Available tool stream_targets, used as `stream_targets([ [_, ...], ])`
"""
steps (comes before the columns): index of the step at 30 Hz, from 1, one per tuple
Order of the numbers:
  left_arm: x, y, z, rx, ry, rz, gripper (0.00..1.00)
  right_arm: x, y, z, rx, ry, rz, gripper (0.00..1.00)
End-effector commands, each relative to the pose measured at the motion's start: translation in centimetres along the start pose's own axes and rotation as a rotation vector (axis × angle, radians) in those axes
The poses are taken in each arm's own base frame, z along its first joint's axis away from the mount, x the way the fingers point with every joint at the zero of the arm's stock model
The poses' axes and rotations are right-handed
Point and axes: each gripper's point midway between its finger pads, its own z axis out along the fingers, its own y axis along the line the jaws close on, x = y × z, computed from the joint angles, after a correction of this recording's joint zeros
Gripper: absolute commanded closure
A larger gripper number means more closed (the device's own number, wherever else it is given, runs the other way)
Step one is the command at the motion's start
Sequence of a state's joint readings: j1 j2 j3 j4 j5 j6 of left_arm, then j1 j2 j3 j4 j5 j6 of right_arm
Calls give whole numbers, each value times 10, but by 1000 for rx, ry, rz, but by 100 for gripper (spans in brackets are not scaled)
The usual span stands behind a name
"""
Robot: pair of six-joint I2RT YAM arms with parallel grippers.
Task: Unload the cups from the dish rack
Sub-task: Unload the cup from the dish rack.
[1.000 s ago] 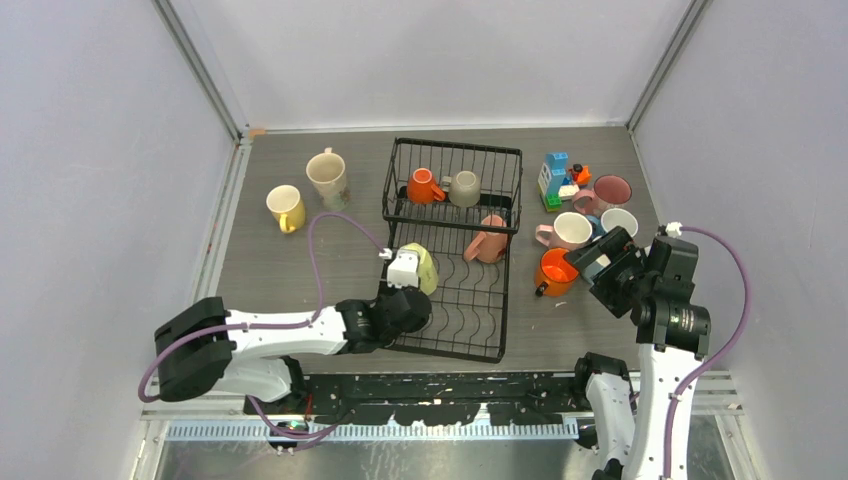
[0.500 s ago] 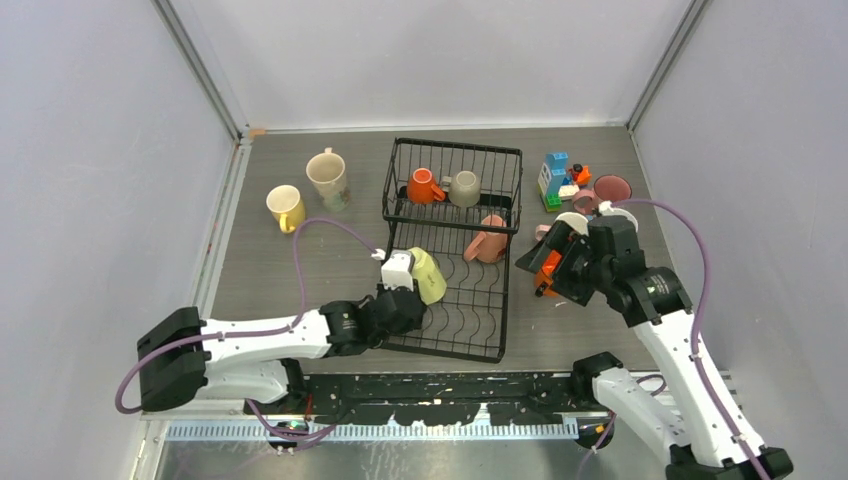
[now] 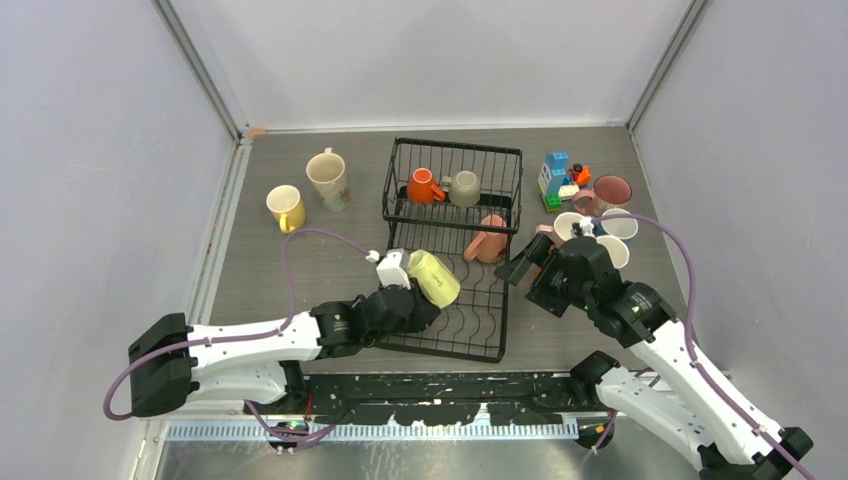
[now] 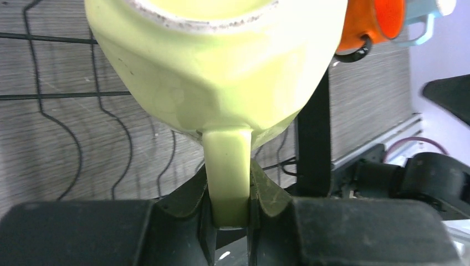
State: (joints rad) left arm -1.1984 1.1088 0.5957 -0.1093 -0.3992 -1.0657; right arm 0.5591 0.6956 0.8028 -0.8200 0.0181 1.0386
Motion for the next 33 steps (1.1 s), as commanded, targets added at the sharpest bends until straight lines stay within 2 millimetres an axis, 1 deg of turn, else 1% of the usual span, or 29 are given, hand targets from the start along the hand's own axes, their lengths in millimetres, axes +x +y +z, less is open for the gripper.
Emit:
stream_targets([
  [1,-34,-58,-15,210,-88,-169,100,0,21,10,-82,-41,55,0],
  [4,-36,-68,-17,245,-83,-208,100,6,32,15,-125,-46,67,0],
  [10,-36,-87,-21,326,-52,-316,100,12,55,18,-218,-49,98,0],
  [15,-36,-99,-23,389,-34,-393,100,27,65,29,-263,-8,130,0],
  [19,-38,-108,-25,437,-28,-446,100,34,73,35,-297,11,159,3],
  [24,-38,-115,-24,488,-14,-526,100,37,85,38,-365,19,214,10],
  [28,-36,-118,-22,520,-3,-590,100,31,94,35,-432,-1,255,17],
  [33,-37,-119,-22,557,7,-673,100,28,99,32,-472,-14,275,28],
])
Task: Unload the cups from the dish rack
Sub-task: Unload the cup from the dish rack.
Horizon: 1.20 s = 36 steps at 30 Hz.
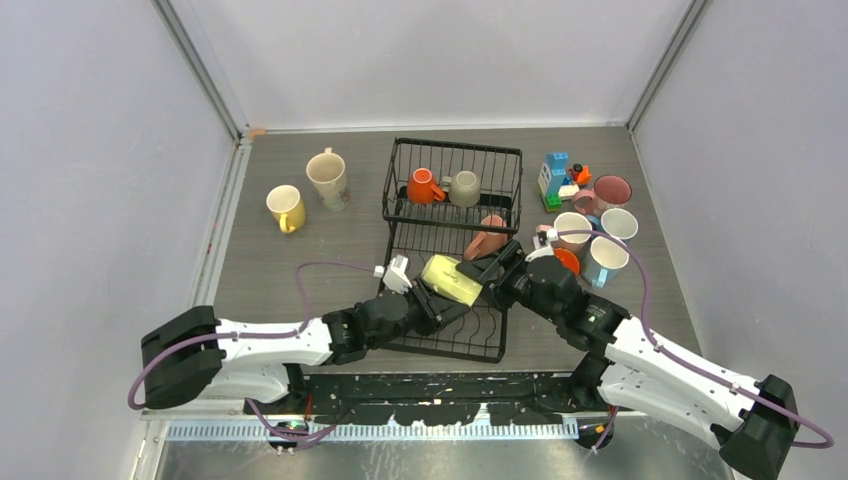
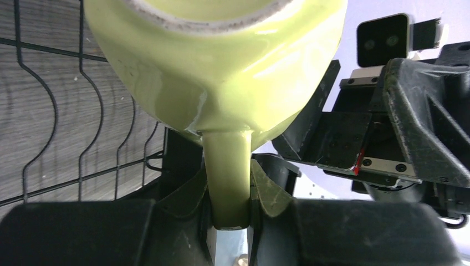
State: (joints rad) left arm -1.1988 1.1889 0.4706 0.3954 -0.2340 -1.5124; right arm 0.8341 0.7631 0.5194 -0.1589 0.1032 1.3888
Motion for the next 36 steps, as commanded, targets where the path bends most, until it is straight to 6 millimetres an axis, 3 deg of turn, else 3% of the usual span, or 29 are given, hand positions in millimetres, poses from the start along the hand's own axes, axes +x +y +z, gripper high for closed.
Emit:
stream_targets([
  [1,-7,-65,-8,245,-12,-135,100,-9,33,-4,-136,-45,47,30],
  [14,-1,-72,-1,294,32,-270,100,-7,42,-3,-182,-38,45,54],
  [17,3,-72,2,295,51,-291,100,-7,45,-5,-186,-42,33,65],
  [22,6,-70,3,299,72,-334,100,-9,48,-5,-180,-50,13,96],
  [24,5,-69,3,305,69,-344,100,-9,43,-4,-152,-51,1,99],
  [26,5,-67,3,301,70,-348,91,-10,43,-4,-146,-55,-9,99],
  [31,9,-60,1,289,84,-344,44,-14,46,-8,-125,-69,-38,99],
  [33,10,-57,0,283,90,-332,32,-15,46,-10,-112,-74,-50,99],
  [36,13,-53,-4,273,100,-305,22,-17,51,-14,-102,-74,-71,99],
])
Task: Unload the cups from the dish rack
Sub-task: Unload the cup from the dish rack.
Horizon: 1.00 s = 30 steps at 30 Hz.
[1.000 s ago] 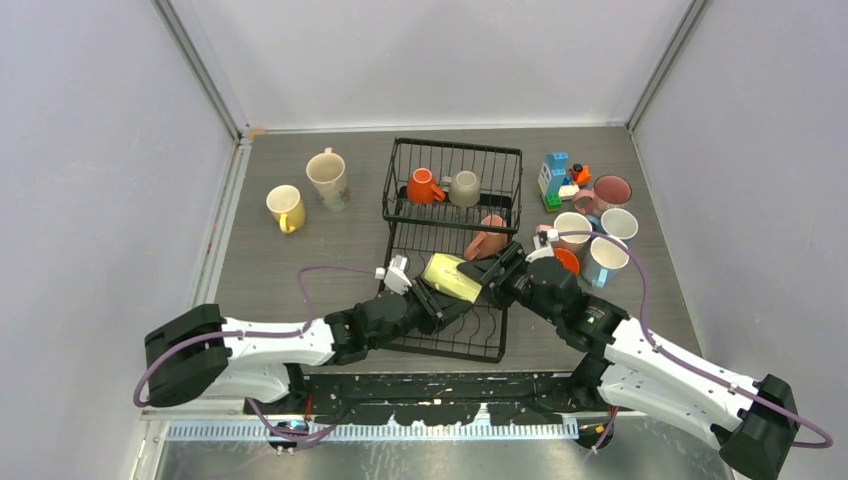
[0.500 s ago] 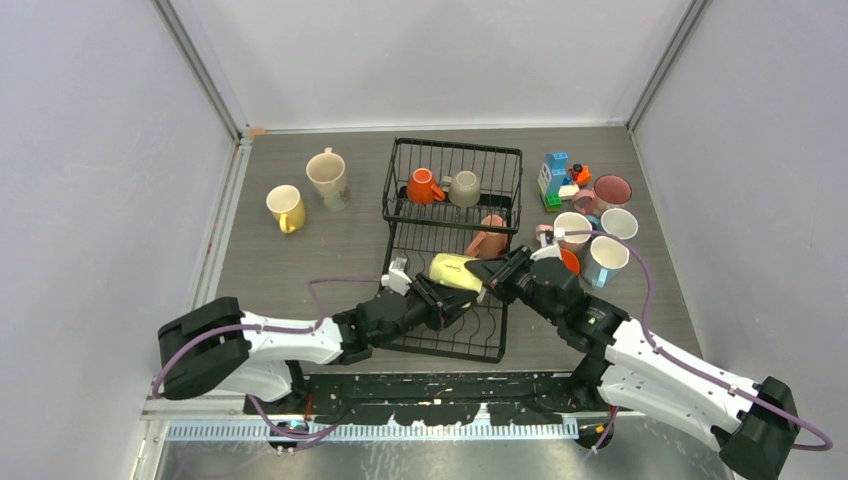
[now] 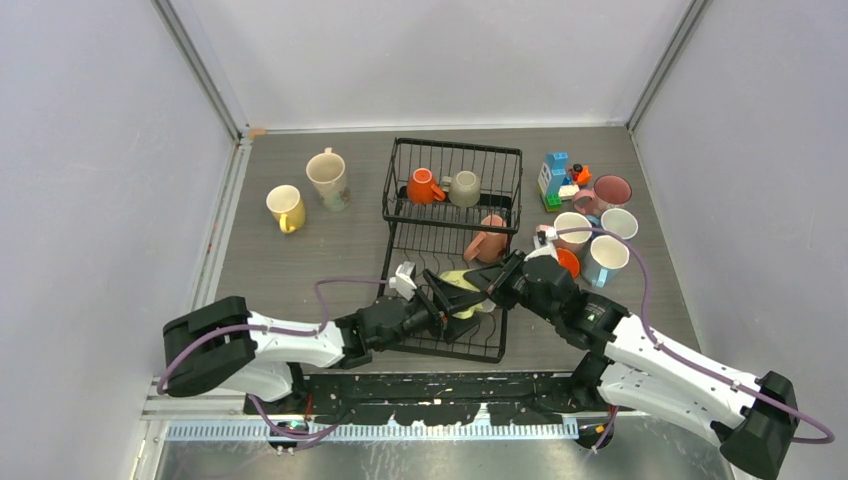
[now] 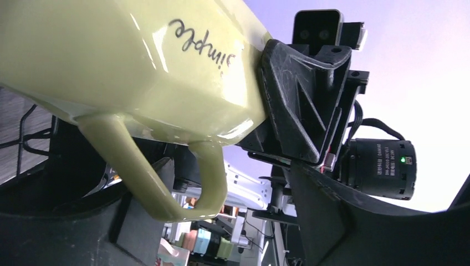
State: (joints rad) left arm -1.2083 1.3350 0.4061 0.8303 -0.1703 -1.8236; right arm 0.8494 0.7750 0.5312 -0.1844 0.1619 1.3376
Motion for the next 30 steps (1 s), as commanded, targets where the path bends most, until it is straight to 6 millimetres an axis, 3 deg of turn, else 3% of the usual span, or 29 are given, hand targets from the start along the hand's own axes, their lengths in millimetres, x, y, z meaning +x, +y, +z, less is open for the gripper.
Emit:
stream_targets([
  [1,5,-10,-8,42,34,58,20,-17,58,-19,-131,-40,-11,99],
  [4,6,-6,-14,12,40,100,16,-19,59,-24,-108,-41,-25,99],
  [12,2,-6,-39,-89,39,275,6,-23,41,-46,56,-19,-116,99],
  [19,-15,0,-68,-155,-5,398,1,-37,17,-97,230,-22,-205,99],
  [24,-20,-7,-80,-171,-17,476,0,-57,-9,-143,391,-67,-264,99],
  [30,-19,-16,-83,-182,-9,538,0,-62,-54,-163,570,-81,-294,99],
])
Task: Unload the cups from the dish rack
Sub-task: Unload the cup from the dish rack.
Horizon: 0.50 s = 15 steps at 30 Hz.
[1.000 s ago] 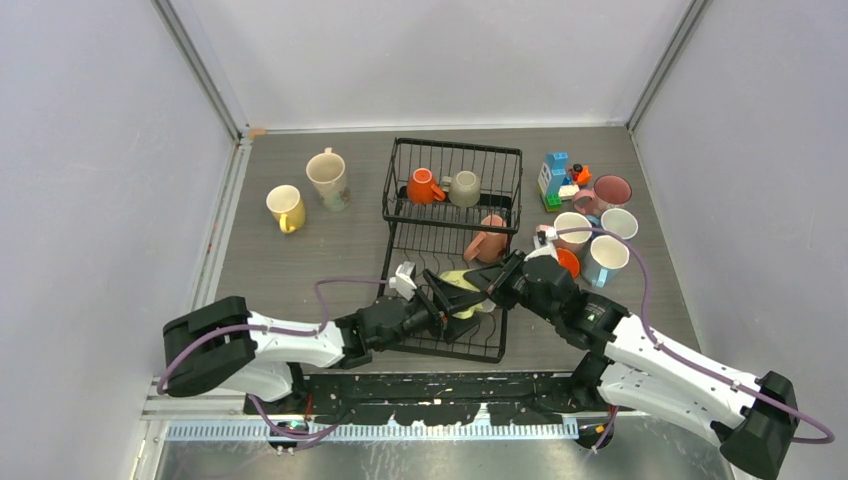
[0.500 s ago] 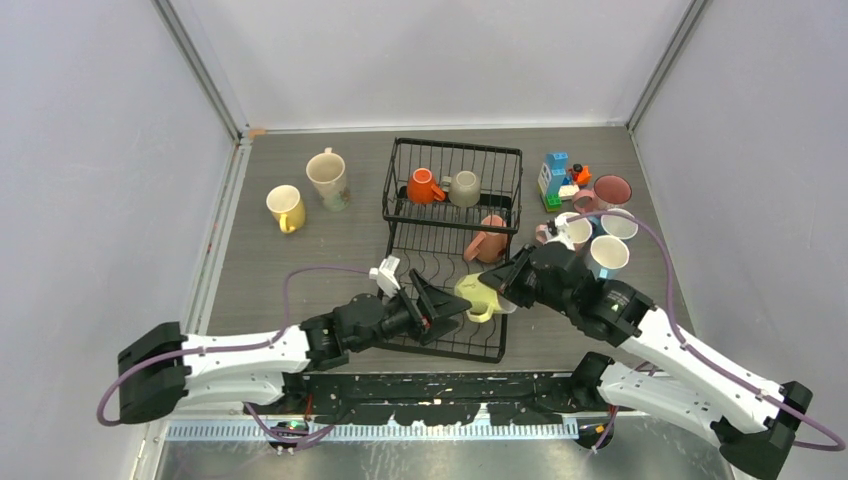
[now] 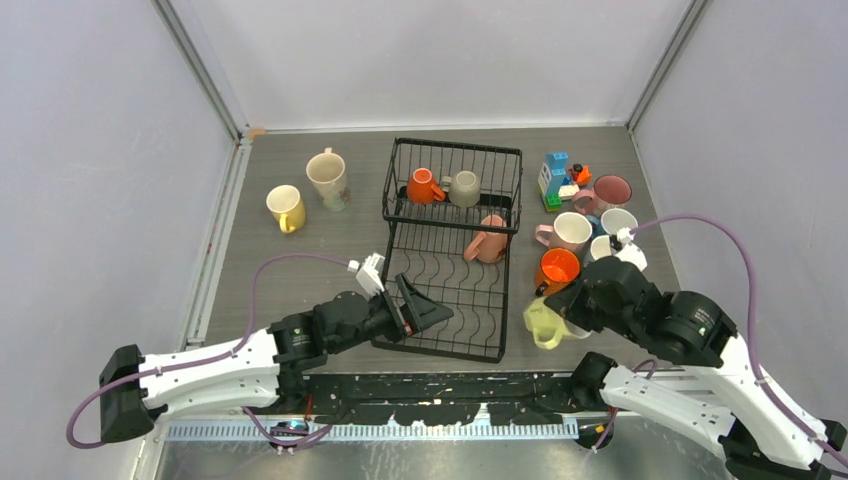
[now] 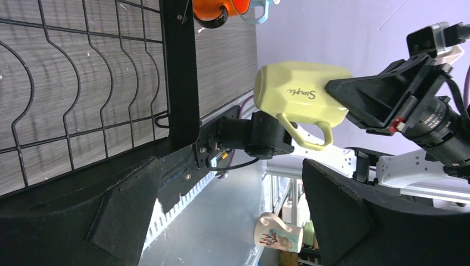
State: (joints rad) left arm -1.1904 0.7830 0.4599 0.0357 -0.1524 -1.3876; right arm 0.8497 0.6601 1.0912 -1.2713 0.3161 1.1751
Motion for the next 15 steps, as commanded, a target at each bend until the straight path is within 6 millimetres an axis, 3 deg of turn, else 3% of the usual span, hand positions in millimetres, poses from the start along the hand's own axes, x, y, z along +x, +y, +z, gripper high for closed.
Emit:
stream_targets([
  [1,-9,-13,-5,-1,-17,80,0,-4,-41,-1,175,-42,-35,100],
  [6,-6,-12,-3,-9,-3,89,0,-5,-65,11,289,-80,-62,100],
  [15,-4,-5,-3,-22,3,82,0,-18,-79,28,443,-137,-113,99],
])
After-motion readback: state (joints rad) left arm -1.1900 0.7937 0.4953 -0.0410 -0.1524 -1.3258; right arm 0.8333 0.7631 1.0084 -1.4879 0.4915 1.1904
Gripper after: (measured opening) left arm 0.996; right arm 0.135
